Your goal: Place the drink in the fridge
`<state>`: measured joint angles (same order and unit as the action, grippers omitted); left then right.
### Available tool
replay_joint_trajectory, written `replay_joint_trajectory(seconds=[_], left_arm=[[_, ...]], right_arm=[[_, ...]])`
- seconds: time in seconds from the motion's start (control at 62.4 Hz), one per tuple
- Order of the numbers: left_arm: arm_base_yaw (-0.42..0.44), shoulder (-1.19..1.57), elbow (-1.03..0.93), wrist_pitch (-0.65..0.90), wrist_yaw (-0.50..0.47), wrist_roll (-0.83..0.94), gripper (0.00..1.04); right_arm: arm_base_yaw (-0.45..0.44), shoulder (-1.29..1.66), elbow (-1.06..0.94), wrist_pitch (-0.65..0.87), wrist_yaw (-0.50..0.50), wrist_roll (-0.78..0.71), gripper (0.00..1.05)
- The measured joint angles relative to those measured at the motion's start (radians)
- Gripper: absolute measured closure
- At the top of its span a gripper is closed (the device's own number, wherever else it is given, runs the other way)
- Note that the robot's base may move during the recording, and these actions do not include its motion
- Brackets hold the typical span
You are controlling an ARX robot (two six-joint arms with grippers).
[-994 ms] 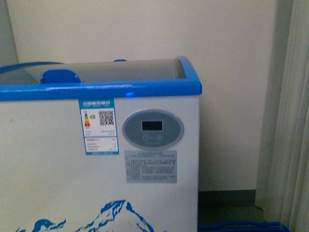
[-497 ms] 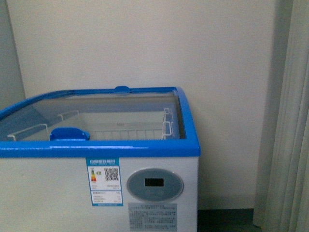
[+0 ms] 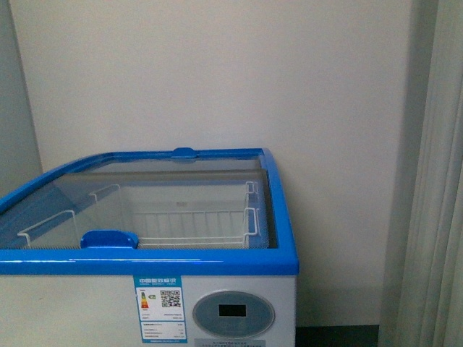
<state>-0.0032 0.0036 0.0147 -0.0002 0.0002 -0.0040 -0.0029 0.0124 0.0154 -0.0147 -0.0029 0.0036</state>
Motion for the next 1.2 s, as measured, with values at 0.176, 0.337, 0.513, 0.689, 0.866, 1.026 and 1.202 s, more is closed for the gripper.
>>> replay_joint_trajectory(seconds=[0.176, 0.337, 0.513, 0.689, 0.866, 1.026, 1.202], left_arm=[[0.0, 0.0, 0.0, 0.0, 0.0, 0.0, 0.08], [0.0, 0.0, 0.0, 0.0, 0.0, 0.0, 0.08], [0.0, 0.0, 0.0, 0.0, 0.0, 0.0, 0.08], [0.0, 0.0, 0.0, 0.0, 0.0, 0.0, 0.08], [-0.154, 0.027, -0.009, 0.269, -0.489, -0.072, 0.08], [-0.158, 0.082, -0.005, 0.271, -0.562, -0.103, 0.08], [-0.121, 0.227, 0.0, 0.356, -0.478, -0.118, 0.08]], right_arm=[[0.0, 0.0, 0.0, 0.0, 0.0, 0.0, 0.75], [0.0, 0.0, 0.0, 0.0, 0.0, 0.0, 0.75], [0.0, 0.0, 0.0, 0.0, 0.0, 0.0, 0.75], [0.0, 0.0, 0.0, 0.0, 0.0, 0.0, 0.75], [0.0, 0.0, 0.0, 0.0, 0.001, 0.0, 0.75], [0.0, 0.0, 0.0, 0.0, 0.0, 0.0, 0.75], [0.0, 0.0, 0.0, 0.0, 0.003, 0.0, 0.75]])
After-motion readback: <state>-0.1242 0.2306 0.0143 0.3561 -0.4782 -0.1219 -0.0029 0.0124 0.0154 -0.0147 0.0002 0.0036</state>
